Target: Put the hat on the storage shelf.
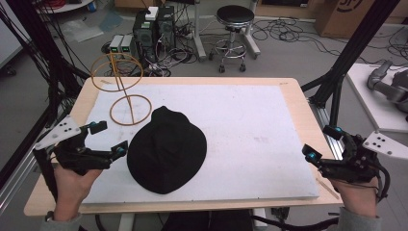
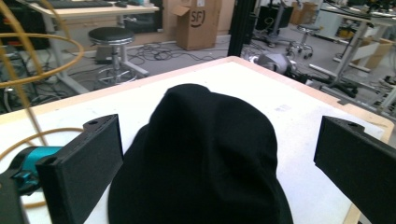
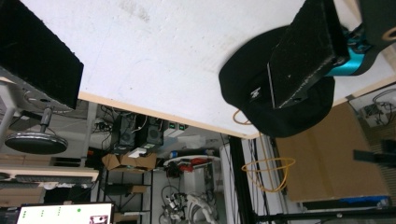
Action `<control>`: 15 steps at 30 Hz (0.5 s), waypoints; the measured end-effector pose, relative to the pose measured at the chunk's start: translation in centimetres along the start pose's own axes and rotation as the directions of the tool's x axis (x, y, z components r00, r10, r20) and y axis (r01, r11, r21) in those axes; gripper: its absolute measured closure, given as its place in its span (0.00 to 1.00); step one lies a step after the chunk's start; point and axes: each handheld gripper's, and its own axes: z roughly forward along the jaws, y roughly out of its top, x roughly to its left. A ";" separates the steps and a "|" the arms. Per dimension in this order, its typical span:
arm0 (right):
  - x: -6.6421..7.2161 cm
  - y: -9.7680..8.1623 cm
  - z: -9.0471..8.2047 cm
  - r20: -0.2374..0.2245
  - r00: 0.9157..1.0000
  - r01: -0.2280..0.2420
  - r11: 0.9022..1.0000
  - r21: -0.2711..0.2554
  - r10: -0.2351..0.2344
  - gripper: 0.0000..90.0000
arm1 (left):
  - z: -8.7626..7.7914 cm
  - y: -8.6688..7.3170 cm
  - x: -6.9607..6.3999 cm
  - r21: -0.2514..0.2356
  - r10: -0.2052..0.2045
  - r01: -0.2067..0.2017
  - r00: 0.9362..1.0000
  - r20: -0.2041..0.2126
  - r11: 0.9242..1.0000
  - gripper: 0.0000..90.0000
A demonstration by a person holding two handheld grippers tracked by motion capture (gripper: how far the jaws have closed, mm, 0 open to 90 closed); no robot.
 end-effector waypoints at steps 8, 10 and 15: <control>0.9 -0.3 -1.2 0.000 1.000 0.001 1.000 0.009 -0.001 0.03 | 2.9 -0.2 0.0 0.026 -0.010 0.008 0.999 0.046 1.000 0.02; 1.1 -0.5 -1.7 0.004 1.000 0.011 1.000 0.011 -0.011 0.03 | 3.7 -0.3 0.1 0.035 -0.012 0.010 0.998 0.055 0.999 0.02; 1.4 -0.8 -2.1 0.004 1.000 0.010 1.000 0.011 -0.010 0.03 | 5.4 -0.3 0.0 0.056 -0.014 0.010 0.997 0.076 0.998 0.02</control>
